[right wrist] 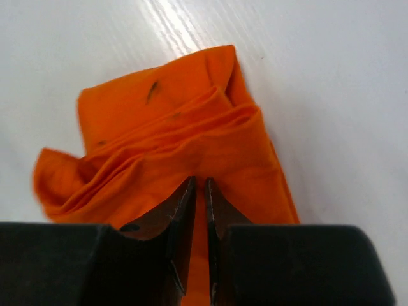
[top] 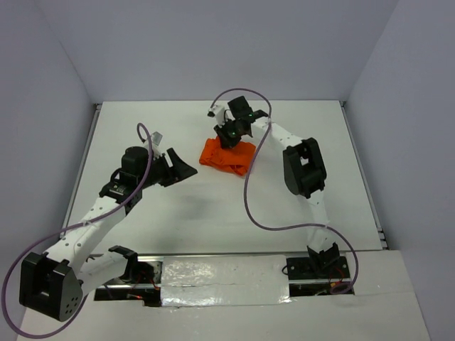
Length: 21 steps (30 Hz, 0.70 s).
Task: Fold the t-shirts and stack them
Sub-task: Smooth out wrinkles on the folded tshirt
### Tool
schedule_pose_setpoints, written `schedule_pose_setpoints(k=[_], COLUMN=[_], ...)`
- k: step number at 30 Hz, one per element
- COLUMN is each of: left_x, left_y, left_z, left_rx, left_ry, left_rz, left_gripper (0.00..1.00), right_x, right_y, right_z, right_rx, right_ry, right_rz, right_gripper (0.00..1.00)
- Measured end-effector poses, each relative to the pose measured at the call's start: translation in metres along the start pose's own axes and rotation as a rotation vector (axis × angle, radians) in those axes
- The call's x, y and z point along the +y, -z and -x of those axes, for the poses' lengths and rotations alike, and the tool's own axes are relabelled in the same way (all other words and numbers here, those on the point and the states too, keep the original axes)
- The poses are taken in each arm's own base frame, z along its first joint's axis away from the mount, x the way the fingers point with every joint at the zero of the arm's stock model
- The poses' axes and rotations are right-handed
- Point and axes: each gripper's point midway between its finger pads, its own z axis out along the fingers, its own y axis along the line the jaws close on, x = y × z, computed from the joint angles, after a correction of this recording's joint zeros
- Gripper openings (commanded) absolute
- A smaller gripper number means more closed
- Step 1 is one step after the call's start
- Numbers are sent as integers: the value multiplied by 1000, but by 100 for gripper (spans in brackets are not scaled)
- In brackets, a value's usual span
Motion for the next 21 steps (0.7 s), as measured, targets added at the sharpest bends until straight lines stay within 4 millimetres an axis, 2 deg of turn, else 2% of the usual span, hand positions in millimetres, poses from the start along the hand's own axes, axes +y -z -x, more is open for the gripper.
schedule_pose_setpoints(k=[2, 5, 8, 17, 21], left_x=[0, 0, 0, 0, -1], left_y=[0, 0, 0, 0, 2], left_z=[0, 0, 0, -1, 0], left_rx=[0, 0, 0, 0, -5], left_ry=[0, 0, -1, 0, -3], left_rz=[0, 0, -1, 0, -4], left_gripper=[74, 74, 74, 74, 74], right_x=[7, 15, 24, 61, 70], right_y=[14, 34, 45, 30, 25], right_z=[4, 23, 38, 31, 29], right_rx=[-13, -66, -115, -90, -75], right_ry=[4, 26, 50, 66, 67], right_rz=[5, 8, 15, 101, 121], right_gripper=[19, 19, 19, 18, 18])
